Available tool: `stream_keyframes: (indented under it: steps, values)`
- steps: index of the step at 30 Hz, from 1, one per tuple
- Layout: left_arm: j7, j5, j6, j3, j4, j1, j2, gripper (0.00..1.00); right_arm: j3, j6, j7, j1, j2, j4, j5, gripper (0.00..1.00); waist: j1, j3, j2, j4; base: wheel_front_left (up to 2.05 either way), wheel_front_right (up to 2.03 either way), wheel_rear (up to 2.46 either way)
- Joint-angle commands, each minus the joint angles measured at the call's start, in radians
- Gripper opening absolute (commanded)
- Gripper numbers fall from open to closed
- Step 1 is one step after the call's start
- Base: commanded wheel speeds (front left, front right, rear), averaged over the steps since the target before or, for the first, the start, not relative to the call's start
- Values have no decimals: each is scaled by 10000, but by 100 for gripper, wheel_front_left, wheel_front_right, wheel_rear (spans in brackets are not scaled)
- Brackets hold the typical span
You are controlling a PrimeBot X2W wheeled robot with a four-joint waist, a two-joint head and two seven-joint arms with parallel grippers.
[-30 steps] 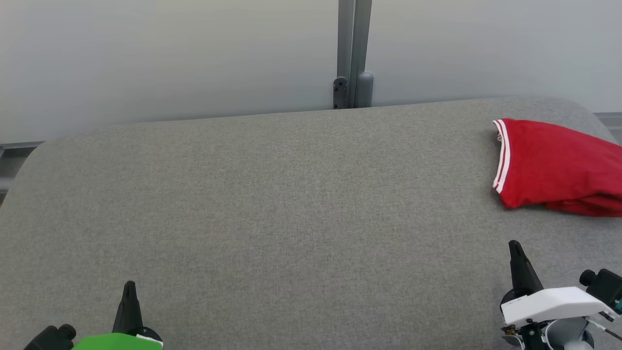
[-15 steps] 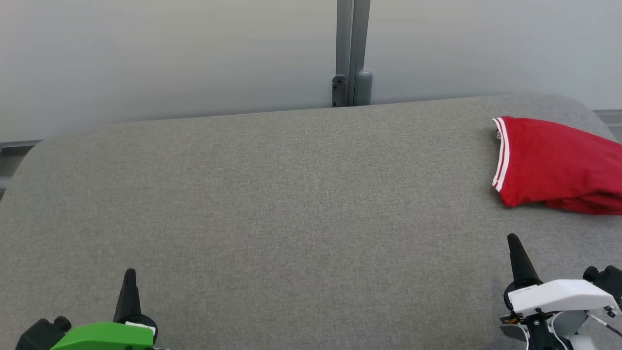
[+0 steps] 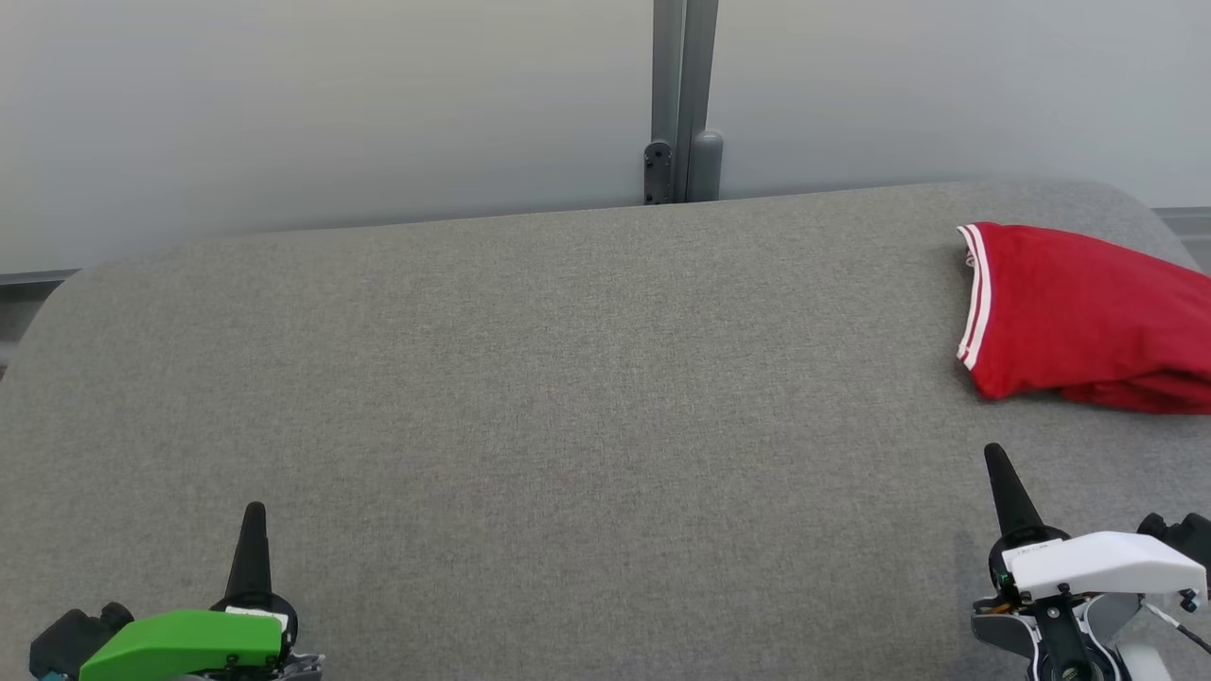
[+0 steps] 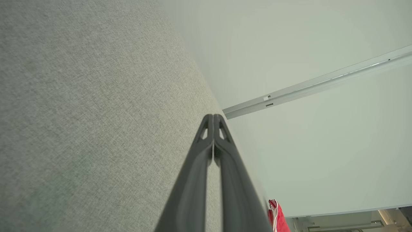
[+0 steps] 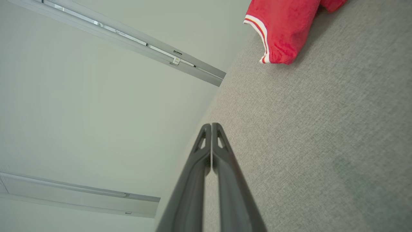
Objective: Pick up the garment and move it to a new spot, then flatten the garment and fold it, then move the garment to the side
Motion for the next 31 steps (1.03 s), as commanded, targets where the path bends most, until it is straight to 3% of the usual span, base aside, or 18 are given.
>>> stream_keyframes:
  steps: [1, 31]
  values:
    - [76, -257, -78, 52, -106, -258, 81, 0, -30, 6, 74, -204, -71, -82, 287, 0, 0, 6, 0, -3, 0, 0, 0]
    - [740, -2711, -192, 141, -122, -754, 99, 0, -87, 5, 751, -521, -83, -33, 3029, 0, 0, 127, 0, -66, 0, 0, 0]
